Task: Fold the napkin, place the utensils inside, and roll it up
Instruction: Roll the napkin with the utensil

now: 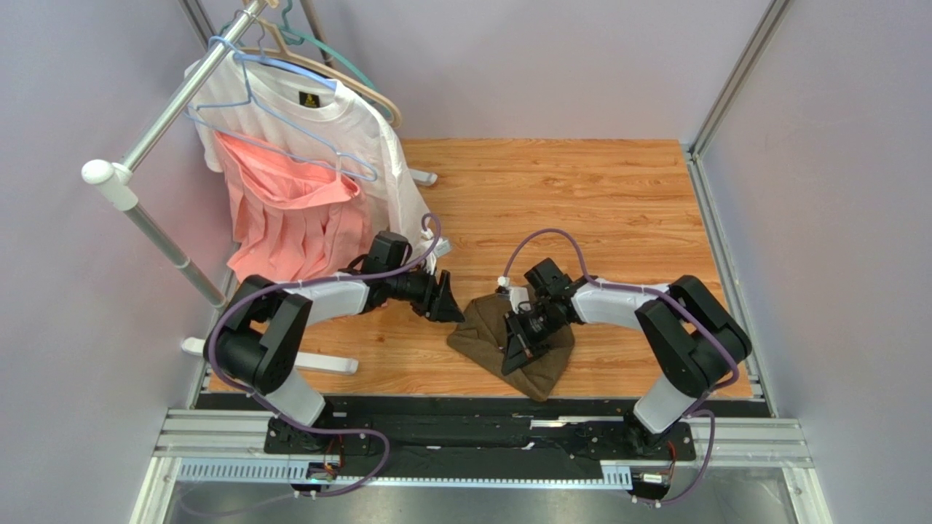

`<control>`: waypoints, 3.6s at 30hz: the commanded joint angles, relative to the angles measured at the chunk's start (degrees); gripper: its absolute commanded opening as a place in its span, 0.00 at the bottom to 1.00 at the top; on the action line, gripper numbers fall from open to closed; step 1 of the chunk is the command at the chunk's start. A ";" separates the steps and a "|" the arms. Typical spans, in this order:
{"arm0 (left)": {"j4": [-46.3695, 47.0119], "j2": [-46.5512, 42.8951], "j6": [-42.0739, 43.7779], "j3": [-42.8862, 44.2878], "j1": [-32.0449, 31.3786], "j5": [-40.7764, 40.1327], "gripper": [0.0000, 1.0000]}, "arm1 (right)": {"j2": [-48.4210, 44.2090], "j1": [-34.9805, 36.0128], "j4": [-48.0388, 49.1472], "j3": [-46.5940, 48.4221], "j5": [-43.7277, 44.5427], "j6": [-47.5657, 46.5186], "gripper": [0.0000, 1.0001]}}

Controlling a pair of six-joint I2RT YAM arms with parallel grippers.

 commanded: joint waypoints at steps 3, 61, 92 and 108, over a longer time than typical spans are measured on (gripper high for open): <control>1.68 -5.15 -4.05 -1.99 1.04 -5.93 0.69 | 5.38 -2.94 -0.38 1.50 -1.87 -1.84 0.00; -12.37 7.68 -7.31 3.28 -1.42 -6.98 0.00 | 2.15 -8.30 -10.47 14.16 4.79 -1.84 0.63; -17.83 9.18 -5.46 7.24 0.07 -7.60 0.00 | -21.86 14.02 -11.98 -2.97 30.20 10.64 0.52; -17.83 8.39 -5.20 6.97 0.07 -7.86 0.00 | -18.08 15.69 -11.54 -2.72 29.15 13.80 0.00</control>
